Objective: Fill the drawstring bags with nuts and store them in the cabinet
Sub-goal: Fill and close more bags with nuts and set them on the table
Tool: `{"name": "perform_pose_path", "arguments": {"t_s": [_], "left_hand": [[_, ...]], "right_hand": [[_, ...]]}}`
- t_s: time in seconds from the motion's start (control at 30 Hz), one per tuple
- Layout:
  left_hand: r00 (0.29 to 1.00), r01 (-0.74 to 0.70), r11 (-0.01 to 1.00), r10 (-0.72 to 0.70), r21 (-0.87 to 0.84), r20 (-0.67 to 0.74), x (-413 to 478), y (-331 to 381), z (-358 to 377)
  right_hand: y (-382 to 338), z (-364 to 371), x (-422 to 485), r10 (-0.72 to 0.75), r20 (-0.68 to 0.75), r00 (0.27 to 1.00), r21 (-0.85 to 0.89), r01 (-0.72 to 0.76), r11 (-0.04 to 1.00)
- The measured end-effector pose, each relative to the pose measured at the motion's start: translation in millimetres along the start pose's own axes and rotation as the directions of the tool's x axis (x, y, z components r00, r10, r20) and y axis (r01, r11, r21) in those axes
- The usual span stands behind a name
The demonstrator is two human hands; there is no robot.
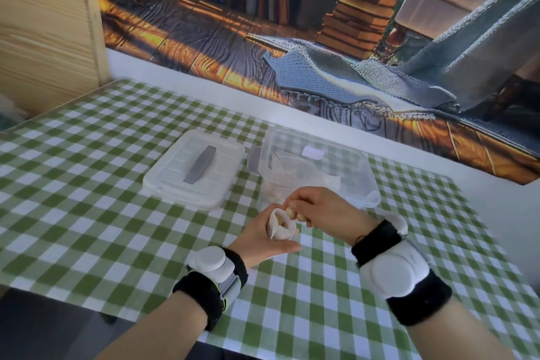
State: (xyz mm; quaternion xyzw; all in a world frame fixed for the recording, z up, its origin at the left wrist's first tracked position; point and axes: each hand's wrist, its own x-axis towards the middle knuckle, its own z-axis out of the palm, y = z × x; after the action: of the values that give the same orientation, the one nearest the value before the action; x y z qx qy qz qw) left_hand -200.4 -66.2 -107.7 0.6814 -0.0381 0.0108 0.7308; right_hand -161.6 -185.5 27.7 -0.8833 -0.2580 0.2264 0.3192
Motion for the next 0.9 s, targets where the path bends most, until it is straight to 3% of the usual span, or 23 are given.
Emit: {"name": "perform_pose_path", "arguments": {"t_s": [0.3,0.57,0.7,0.9], "left_hand": [[1.0,0.022,1.0,-0.022,-0.016,0.015,2,-3,-2],[1.0,-0.002,1.0,0.003,0.031,-0.015,2,-5,-3],[1.0,-0.007,0.999,0.008,0.044,-0.014,2,-4,-2],[0.999,-0.034,0.998,0.034,0.049,0.003,2,-3,-3]], "right_hand": [[7,5,1,-0.053,-0.081,0.995,-0.137,0.042,0.99],[11,2,0,-0.01,-0.224,0.975,0.143,0.043,0.989],[12,20,0,-0.095,-0.288,0.953,0.178,0.151,0.972],[15,37,-1,-0.246,-0.313,0.917,0.043,0.273,0.961]]}}
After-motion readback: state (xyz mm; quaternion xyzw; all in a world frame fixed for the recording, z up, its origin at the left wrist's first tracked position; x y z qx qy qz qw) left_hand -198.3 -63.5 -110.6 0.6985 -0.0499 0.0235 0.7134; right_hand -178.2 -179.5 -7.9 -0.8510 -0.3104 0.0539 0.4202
